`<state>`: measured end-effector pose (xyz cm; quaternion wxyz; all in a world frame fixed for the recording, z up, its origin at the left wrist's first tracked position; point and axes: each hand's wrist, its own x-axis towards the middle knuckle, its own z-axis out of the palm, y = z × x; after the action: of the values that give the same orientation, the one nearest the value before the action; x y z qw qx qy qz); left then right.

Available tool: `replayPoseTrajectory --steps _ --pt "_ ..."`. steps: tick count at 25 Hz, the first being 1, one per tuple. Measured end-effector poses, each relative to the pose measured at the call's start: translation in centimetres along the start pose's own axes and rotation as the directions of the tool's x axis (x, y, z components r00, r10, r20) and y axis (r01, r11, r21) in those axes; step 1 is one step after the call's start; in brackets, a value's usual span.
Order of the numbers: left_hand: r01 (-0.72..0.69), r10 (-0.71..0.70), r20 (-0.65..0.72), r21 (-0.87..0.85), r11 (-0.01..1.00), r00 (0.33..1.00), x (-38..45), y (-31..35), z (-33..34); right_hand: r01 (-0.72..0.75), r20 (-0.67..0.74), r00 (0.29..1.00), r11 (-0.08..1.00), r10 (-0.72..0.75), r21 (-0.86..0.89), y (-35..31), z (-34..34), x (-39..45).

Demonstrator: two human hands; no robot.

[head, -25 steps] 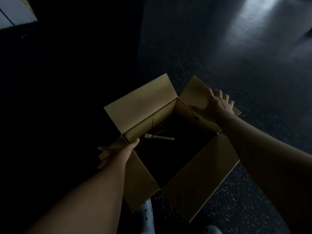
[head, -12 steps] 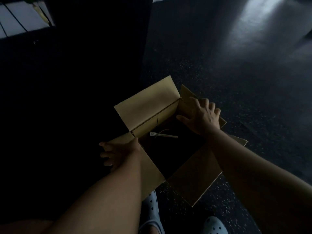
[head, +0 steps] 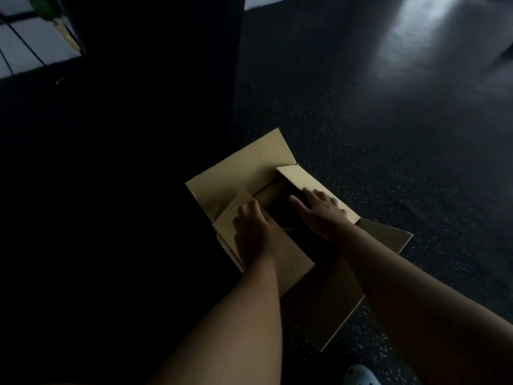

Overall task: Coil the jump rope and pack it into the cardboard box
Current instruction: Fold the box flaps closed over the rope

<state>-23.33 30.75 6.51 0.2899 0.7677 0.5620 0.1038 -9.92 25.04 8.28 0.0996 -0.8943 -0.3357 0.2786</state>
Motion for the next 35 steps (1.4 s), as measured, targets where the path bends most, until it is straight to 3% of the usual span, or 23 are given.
replayPoseTrajectory --steps 3,7,14,20,30,35 --pt "-0.097 0.067 0.183 0.161 0.982 0.981 1.3 -1.2 2.5 0.045 0.129 0.991 0.997 -0.037 -0.066 1.4 2.6 1.3" --pt "-0.179 0.088 0.293 0.298 0.938 0.952 2.2 -3.3 5.3 0.13 0.079 0.99 0.959 -0.113 -0.252 2.9 6.3 2.2" --pt "-0.191 0.085 0.284 0.366 0.911 0.955 2.2 -3.7 6.2 0.125 0.102 0.99 0.948 -0.1 -0.291 3.2 7.2 2.5" --pt "-0.251 0.165 0.262 0.339 0.907 0.951 3.2 -2.9 3.7 0.138 0.076 0.99 0.954 -0.122 -0.268 2.3 5.1 1.8" --pt "-0.252 0.221 0.121 0.426 0.869 0.968 4.6 -1.1 -0.8 0.122 0.004 0.992 0.956 -0.125 -0.267 0.5 1.3 -1.4" --pt "-0.26 0.262 0.062 0.469 0.844 0.963 7.9 -0.3 -3.9 0.088 -0.034 0.994 0.933 -0.106 -0.348 1.3 -0.5 -4.7"
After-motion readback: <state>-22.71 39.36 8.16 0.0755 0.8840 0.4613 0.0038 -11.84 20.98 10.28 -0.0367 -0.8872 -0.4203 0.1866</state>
